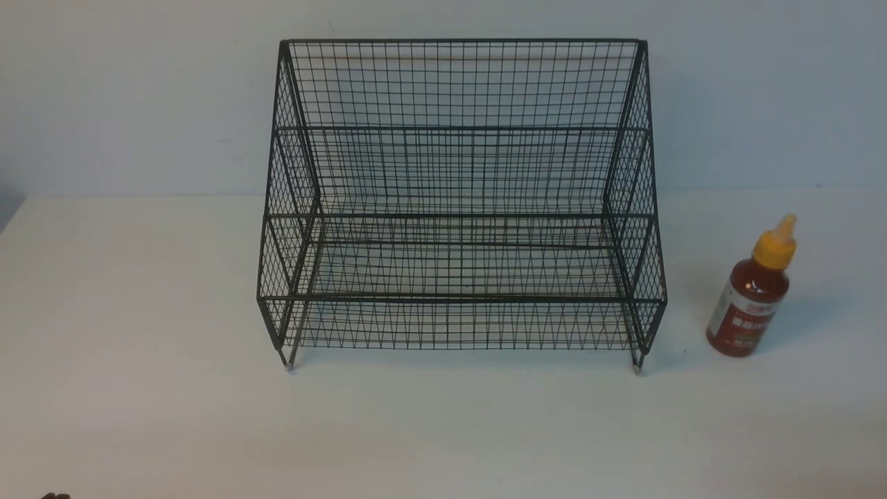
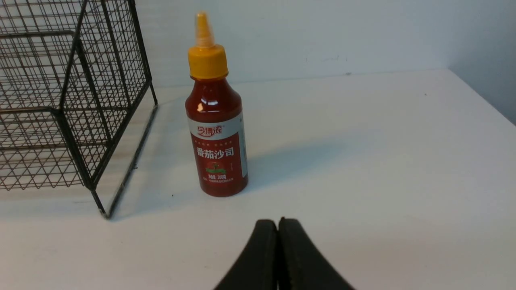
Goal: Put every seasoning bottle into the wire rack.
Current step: Use the right arm to grab the condiment bottle closest to it
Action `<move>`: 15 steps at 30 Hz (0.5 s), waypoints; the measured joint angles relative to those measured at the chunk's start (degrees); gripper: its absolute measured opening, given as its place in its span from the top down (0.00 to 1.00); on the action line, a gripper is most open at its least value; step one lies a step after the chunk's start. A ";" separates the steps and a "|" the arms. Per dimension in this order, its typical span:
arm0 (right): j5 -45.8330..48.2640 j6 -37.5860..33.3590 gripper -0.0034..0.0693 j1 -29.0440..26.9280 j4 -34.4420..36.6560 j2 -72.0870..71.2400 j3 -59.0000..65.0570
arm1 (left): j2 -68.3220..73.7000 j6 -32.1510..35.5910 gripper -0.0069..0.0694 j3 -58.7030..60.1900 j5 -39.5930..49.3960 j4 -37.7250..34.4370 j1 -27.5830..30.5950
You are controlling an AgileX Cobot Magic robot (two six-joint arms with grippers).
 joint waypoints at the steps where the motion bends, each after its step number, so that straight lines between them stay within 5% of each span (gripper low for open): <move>1: -1.89 0.07 0.97 0.00 0.82 0.00 0.31 | 0.00 0.00 0.92 0.00 0.00 0.00 0.00; 8: -25.87 5.18 0.97 0.00 4.82 0.00 0.57 | 0.00 0.00 0.92 0.00 0.00 0.00 0.00; 15: -31.66 6.24 0.97 0.02 4.86 0.00 0.57 | 0.00 0.00 0.92 0.00 0.00 0.00 0.00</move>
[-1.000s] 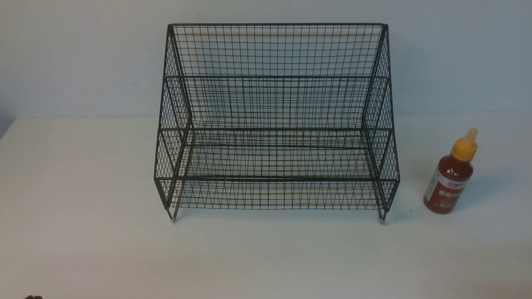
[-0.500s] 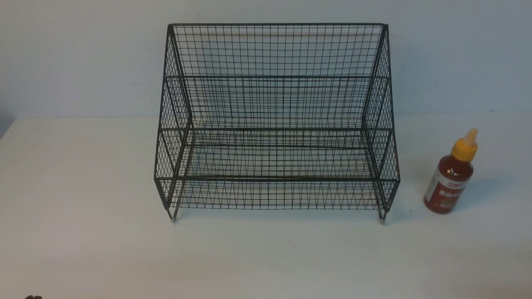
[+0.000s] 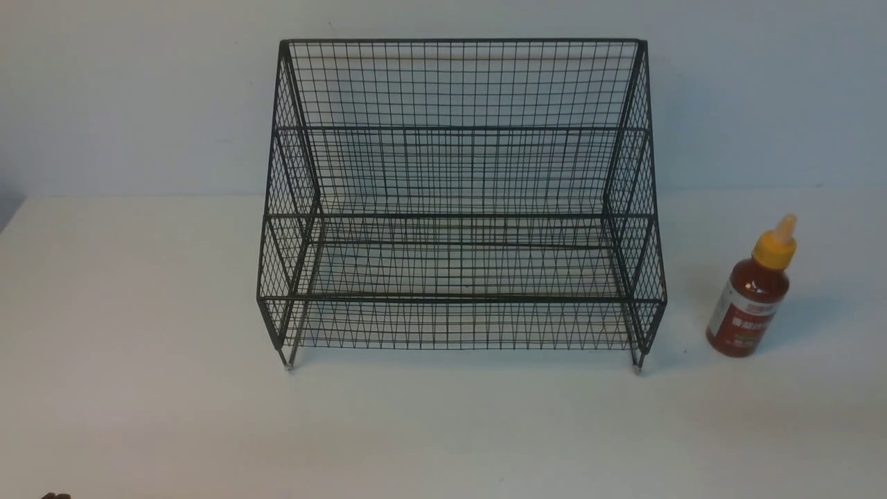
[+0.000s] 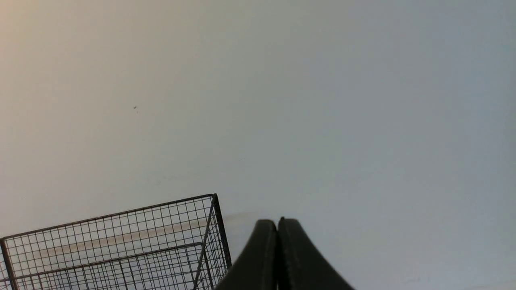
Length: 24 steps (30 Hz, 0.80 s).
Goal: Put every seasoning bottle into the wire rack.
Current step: Use the right arm to grab the condiment bottle closest to it
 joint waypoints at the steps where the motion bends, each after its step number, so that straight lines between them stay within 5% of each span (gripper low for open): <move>1: 0.00 -0.08 0.97 0.00 0.00 0.00 0.00 | 0.00 0.00 0.92 0.00 0.00 0.00 0.00; 7: -0.45 1.52 0.97 0.00 0.41 0.00 0.00 | 0.00 0.00 0.92 0.00 0.00 0.00 0.00; 12: -9.69 3.96 0.97 0.00 -1.02 1.97 -1.16 | 0.00 0.00 0.92 0.00 0.00 0.00 0.00; 24: -10.37 4.19 0.97 0.07 -16.74 37.47 -23.28 | 0.00 0.00 0.92 0.00 0.00 0.00 0.00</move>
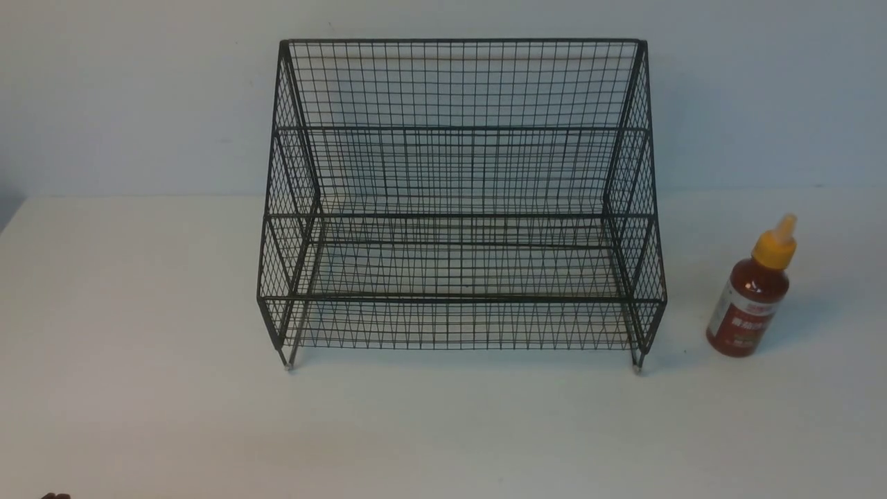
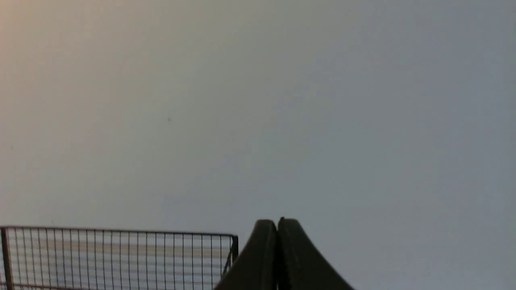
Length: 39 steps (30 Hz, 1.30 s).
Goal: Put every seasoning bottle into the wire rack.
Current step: Use the right arm to grab the condiment bottle closest to it
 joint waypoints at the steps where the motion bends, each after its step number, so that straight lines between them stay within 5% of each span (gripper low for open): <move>1: -0.23 0.13 0.97 0.00 -0.34 2.98 -0.98 | 0.00 0.00 0.92 0.00 0.00 0.00 0.00; 7: -5.99 1.15 0.90 0.00 -0.84 17.03 -3.38 | 0.00 0.00 0.92 0.00 0.00 0.00 0.00; 18: -13.52 -1.34 0.46 0.00 4.15 41.04 -9.52 | 0.00 0.00 0.92 0.00 -0.05 0.00 0.00; 24: -14.01 -2.59 0.33 0.00 5.66 50.38 -12.87 | 0.00 0.00 0.92 0.00 -0.05 0.00 0.00; 33: -14.23 -4.50 0.33 0.00 5.85 59.36 -13.06 | 0.00 0.00 0.92 0.00 -0.05 0.00 0.00; 36: -14.18 -5.13 0.39 0.00 5.85 60.72 -13.06 | 0.00 0.00 0.92 0.00 -0.05 0.00 0.00; 39: -14.08 -5.76 0.58 0.11 5.31 61.38 -13.27 | 0.00 0.00 0.92 0.00 -0.05 0.00 0.00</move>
